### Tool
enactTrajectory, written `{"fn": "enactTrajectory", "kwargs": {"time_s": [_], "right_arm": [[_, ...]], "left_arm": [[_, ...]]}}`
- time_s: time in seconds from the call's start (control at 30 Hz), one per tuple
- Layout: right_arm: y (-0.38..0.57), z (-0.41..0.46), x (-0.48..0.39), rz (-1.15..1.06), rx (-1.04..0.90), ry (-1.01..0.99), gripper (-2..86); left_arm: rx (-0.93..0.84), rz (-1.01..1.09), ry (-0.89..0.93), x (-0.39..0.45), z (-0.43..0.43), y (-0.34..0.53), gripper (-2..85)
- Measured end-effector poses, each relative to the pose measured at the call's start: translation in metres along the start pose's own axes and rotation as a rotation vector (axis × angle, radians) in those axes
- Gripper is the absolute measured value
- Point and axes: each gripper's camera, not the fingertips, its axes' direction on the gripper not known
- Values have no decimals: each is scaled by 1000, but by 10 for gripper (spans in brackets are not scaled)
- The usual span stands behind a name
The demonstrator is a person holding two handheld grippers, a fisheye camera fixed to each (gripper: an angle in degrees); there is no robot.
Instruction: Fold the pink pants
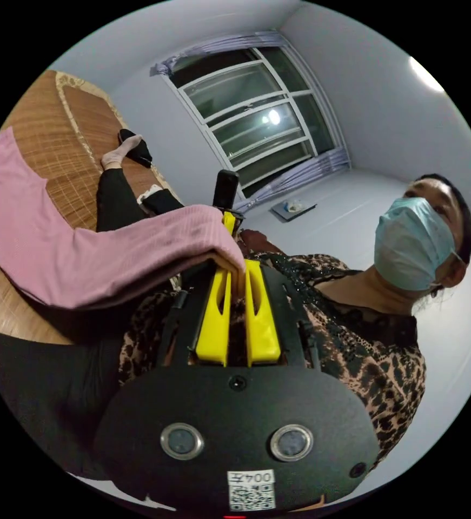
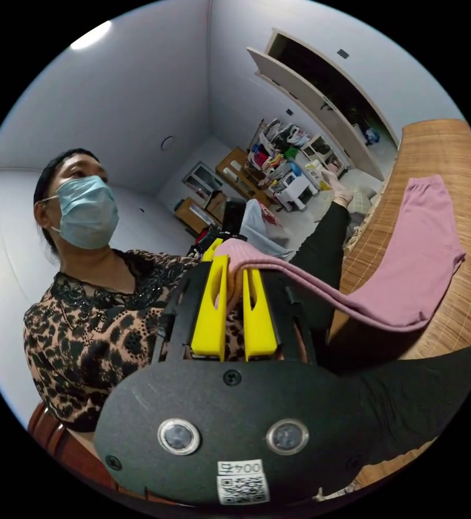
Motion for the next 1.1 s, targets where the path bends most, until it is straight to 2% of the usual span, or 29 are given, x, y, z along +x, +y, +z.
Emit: {"fn": "enactTrajectory", "kwargs": {"time_s": [0.17,0.27,0.6,0.9,1.1], "right_arm": [[-33,-8,53,172,109,-82,54],[-62,-17,80,224,167,-67,53],[-186,-42,182,296,192,-44,52],[-292,-46,335,449,117,-42,52],[-333,-39,464,640,96,1,93]], "left_arm": [[231,-200,238,-61,-42,-14,36],[378,-255,287,-87,-72,-31,33],[442,-168,46,-117,-164,-157,30],[527,-302,-32,-219,-239,-250,30],[618,-482,-85,-331,-282,-289,37]]}}
